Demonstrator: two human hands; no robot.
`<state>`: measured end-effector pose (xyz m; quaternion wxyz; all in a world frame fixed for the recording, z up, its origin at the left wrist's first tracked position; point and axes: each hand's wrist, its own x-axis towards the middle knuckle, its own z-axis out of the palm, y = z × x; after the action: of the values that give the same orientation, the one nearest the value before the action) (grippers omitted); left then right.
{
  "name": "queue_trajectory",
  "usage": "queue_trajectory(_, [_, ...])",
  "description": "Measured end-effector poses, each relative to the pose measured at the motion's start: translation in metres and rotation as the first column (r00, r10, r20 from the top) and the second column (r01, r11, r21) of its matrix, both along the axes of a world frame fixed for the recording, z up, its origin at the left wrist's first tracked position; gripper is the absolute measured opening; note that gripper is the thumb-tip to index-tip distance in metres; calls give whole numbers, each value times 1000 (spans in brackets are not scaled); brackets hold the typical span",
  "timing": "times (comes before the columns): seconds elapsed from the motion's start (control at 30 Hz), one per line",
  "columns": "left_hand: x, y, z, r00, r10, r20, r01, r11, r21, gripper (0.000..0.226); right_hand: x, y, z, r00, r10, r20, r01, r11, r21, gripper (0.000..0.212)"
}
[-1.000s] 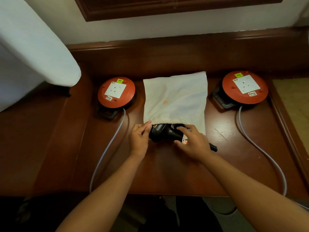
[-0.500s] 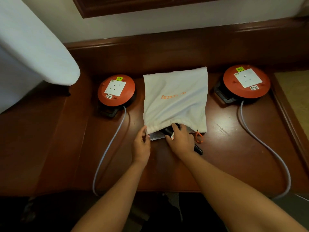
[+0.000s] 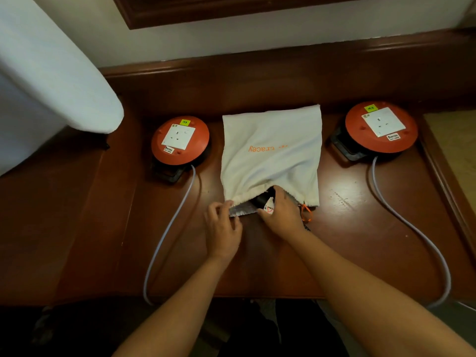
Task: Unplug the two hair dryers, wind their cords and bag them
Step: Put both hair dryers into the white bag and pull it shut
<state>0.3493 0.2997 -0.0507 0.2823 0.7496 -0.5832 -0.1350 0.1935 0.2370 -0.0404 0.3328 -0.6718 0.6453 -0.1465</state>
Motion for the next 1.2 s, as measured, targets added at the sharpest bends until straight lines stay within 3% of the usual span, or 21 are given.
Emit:
queue_trajectory(0.03, [-4, 8, -3, 991, -84, 103, 87, 996, -31, 39, -9, 6, -1, 1000, 21, -2, -21, 1000, -21, 67])
queue_trajectory(0.1, [-16, 23, -9, 943, -293, 156, 301, 953, -28, 37, -29, 20, -5, 991, 51, -120, -58, 997, -59, 63])
queue_trajectory(0.17, [-22, 30, -21, 887, -408, 215, 390, 913, 120, 44, -43, 32, -8, 953, 78, -292, -84, 996, -8, 56])
queue_trajectory(0.27, [-23, 21, -26, 885, -393, 248, 275, 873, 403, 61, -51, 34, -11, 942, 98, -320, -62, 991, 121, 43])
queue_trajectory(0.33, [-24, 12, -26, 903, -368, 223, 218, 838, 501, 67, -49, 32, -11, 955, 102, -278, -65, 988, 140, 37])
queue_trajectory(0.57, [-28, -6, -23, 902, -340, 265, 145, 818, 557, 65, -44, 34, -7, 974, 47, -222, -49, 999, -4, 29])
queue_trajectory(0.77, [-30, 7, -24, 893, -389, 225, 236, 832, 503, 60, -20, 22, -6, 986, -10, -169, 3, 999, -38, 20])
queue_trajectory(0.87, [-21, 8, -18, 964, -265, 9, 257, 944, 207, 44, -15, 16, -6, 991, -31, -128, 27, 999, -26, 24])
queue_trajectory(0.93, [-11, 6, -14, 998, -50, 38, 49, 999, 15, 39, -15, 17, -7, 990, -40, -134, 39, 999, -5, 28])
queue_trajectory(1.0, [-2, -7, -10, 990, 135, 33, -137, 986, 94, 58, -15, 20, -8, 990, -65, -124, 71, 996, 44, 30])
queue_trajectory(1.07, [5, -22, -10, 989, 146, -21, -133, 946, 296, 62, -11, 23, -8, 993, -79, -89, 87, 993, 80, 29])
queue_trajectory(1.13, [7, -33, -10, 977, 133, -167, -71, 939, 335, 28, -7, 24, -7, 995, -86, -43, 90, 990, 104, 31])
queue_trajectory(1.2, [4, -32, -5, 947, 167, -275, -95, 961, 258, 5, -4, 25, -6, 997, -83, -7, 83, 989, 121, 37])
